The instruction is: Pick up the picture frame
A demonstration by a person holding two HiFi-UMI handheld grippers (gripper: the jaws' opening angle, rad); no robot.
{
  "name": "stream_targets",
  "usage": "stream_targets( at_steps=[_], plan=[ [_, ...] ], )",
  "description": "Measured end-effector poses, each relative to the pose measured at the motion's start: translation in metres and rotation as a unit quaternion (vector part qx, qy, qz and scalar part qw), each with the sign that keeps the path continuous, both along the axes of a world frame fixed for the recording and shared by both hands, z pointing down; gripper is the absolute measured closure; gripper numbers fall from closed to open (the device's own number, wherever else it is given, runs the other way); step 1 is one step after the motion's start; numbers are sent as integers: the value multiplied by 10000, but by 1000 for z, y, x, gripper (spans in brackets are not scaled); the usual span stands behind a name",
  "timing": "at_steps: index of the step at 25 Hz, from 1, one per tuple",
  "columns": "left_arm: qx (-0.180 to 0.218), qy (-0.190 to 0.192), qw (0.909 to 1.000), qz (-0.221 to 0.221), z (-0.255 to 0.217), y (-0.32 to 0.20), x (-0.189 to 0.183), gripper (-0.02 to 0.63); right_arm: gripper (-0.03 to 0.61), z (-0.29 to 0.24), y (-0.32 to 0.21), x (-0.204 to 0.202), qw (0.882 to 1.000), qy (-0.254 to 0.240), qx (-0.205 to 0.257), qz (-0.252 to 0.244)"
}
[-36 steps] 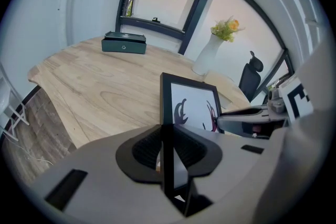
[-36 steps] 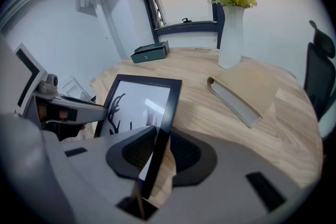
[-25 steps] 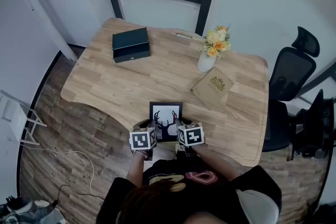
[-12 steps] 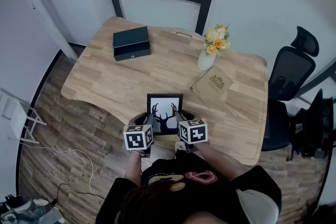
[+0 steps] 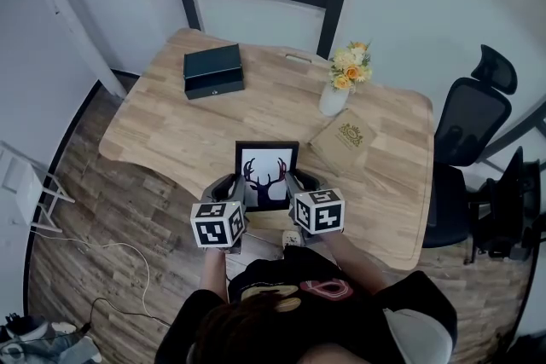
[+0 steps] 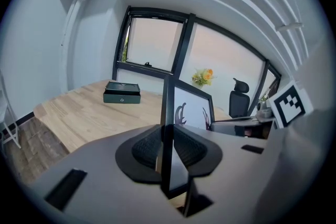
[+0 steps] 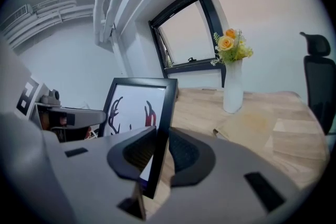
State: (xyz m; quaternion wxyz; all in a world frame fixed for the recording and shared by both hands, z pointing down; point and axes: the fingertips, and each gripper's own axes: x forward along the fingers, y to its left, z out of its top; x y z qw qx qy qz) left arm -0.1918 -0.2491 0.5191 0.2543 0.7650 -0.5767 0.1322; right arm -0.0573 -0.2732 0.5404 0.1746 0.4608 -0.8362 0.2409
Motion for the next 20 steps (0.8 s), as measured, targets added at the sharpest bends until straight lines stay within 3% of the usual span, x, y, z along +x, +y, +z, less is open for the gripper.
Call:
stream_targets(
  at_steps=[20],
  plan=[
    [1417, 132, 9898, 69, -108, -4, 15, 532, 497, -110, -17, 14, 9901, -288, 1353, -223]
  ],
)
